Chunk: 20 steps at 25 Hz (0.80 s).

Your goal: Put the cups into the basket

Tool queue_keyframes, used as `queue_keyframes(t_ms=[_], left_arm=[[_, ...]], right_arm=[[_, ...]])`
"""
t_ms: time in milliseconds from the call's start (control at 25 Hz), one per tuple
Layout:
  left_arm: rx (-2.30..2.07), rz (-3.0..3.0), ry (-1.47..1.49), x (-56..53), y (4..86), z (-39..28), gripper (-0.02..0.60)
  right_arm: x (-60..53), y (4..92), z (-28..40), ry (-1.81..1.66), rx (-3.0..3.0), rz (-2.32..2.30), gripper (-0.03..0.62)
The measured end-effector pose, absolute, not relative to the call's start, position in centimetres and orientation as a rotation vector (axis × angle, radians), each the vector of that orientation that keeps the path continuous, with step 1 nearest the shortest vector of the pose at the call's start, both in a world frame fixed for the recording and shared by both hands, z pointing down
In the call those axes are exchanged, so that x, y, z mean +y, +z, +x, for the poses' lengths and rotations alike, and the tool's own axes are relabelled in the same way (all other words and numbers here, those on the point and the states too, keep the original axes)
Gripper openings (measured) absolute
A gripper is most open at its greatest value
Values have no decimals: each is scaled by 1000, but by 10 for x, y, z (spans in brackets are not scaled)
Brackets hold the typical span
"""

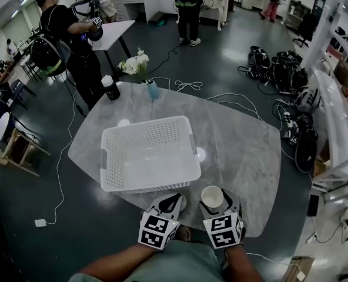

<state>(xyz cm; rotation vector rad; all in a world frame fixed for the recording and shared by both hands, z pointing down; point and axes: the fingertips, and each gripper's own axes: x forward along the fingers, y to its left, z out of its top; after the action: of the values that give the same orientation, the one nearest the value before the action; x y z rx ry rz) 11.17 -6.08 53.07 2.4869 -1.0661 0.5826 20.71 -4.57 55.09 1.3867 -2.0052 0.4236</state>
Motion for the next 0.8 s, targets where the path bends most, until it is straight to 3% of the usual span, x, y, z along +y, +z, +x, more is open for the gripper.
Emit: queue_keyframes(t_ms=[800], left_arm=[[-1343, 2393, 395, -85, 468, 30, 0]], right_arm=[[-77, 449, 127, 220, -2267, 1288, 353]])
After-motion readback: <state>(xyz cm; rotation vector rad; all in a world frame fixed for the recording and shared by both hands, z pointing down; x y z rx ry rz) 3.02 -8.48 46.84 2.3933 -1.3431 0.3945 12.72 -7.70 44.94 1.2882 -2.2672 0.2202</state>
